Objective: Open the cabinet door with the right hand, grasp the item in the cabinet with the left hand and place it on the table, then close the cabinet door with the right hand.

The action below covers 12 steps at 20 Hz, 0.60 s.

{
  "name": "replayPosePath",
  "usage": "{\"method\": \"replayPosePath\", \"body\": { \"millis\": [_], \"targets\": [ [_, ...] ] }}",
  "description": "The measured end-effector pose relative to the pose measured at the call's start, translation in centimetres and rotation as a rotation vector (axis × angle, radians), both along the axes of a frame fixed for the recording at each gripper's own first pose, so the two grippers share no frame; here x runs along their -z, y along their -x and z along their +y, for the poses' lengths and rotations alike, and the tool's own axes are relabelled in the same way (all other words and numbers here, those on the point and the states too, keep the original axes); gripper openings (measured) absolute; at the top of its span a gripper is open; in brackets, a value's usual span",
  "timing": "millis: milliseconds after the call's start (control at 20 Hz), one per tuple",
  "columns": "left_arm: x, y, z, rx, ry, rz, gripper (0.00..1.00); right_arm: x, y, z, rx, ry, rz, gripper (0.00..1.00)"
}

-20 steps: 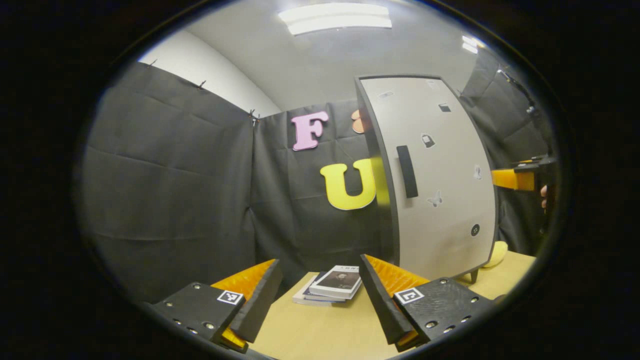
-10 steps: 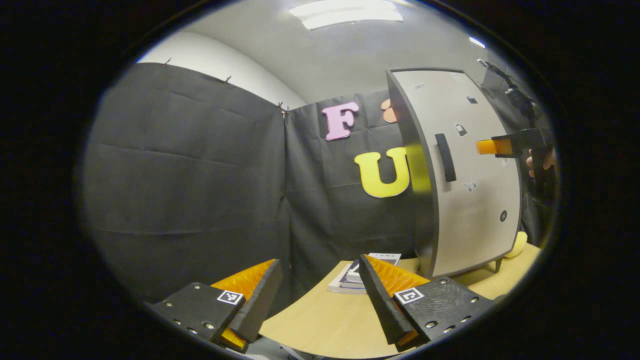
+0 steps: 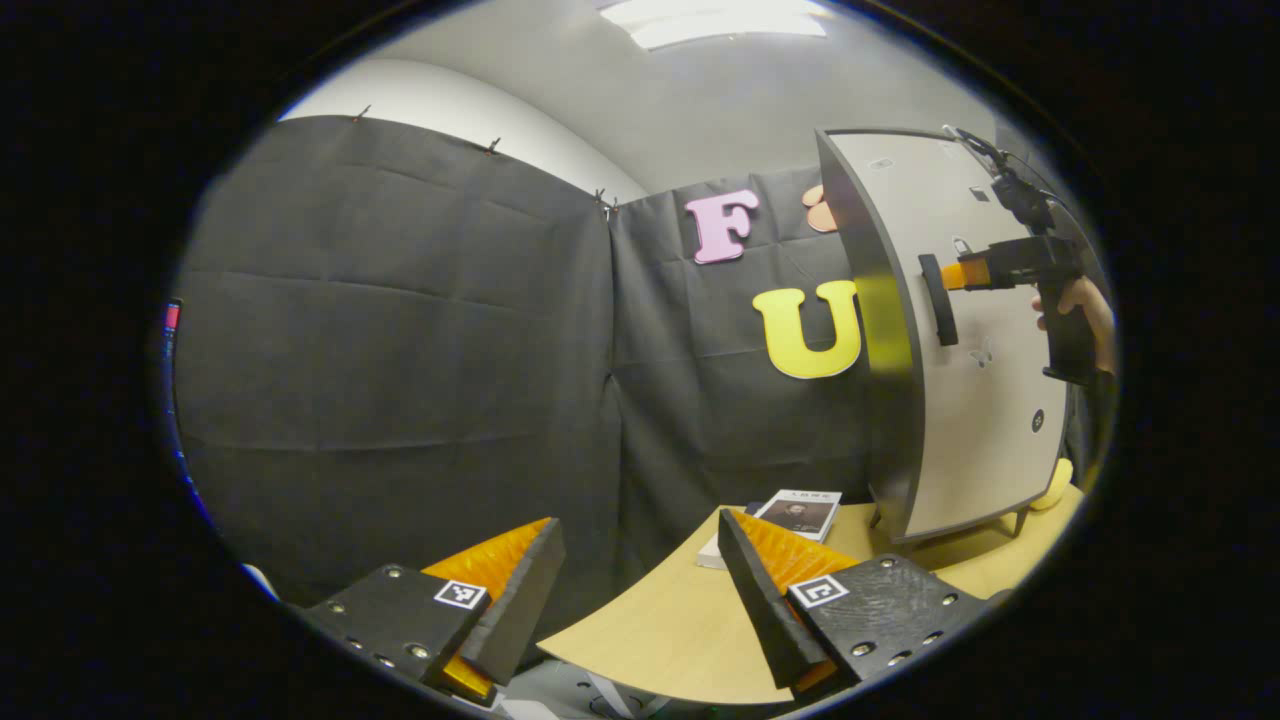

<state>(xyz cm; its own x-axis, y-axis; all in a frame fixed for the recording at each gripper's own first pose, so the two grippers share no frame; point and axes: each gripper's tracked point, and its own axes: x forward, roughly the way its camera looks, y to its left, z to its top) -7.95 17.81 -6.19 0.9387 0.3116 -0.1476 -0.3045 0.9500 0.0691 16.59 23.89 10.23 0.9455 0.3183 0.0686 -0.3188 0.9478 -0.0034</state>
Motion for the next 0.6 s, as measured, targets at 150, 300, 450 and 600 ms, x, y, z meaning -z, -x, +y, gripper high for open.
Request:
{"method": "replayPosePath", "body": {
  "millis": [150, 300, 450, 600],
  "targets": [
    [0.4, 0.4, 0.9, -0.008, -0.005, 0.008, 0.93, 0.4, -1.4, 1.4, -0.001, 0.008, 0.021, 0.89],
    [0.5, 0.7, 1.8, -0.018, -0.005, 0.008, 0.93, 1.3, -2.8, 2.4, 0.012, 0.013, 0.06, 0.83],
    [1.2, 0.6, 2.6, -0.03, 0.019, 0.015, 0.93, 3.3, -3.9, 3.6, 0.005, 0.048, 0.145, 0.84],
    [1.2, 0.5, 3.1, -0.039, 0.045, 0.003, 0.93, 4.8, -4.8, 3.8, 0.022, 0.027, 0.23, 0.53]
  ]
}}
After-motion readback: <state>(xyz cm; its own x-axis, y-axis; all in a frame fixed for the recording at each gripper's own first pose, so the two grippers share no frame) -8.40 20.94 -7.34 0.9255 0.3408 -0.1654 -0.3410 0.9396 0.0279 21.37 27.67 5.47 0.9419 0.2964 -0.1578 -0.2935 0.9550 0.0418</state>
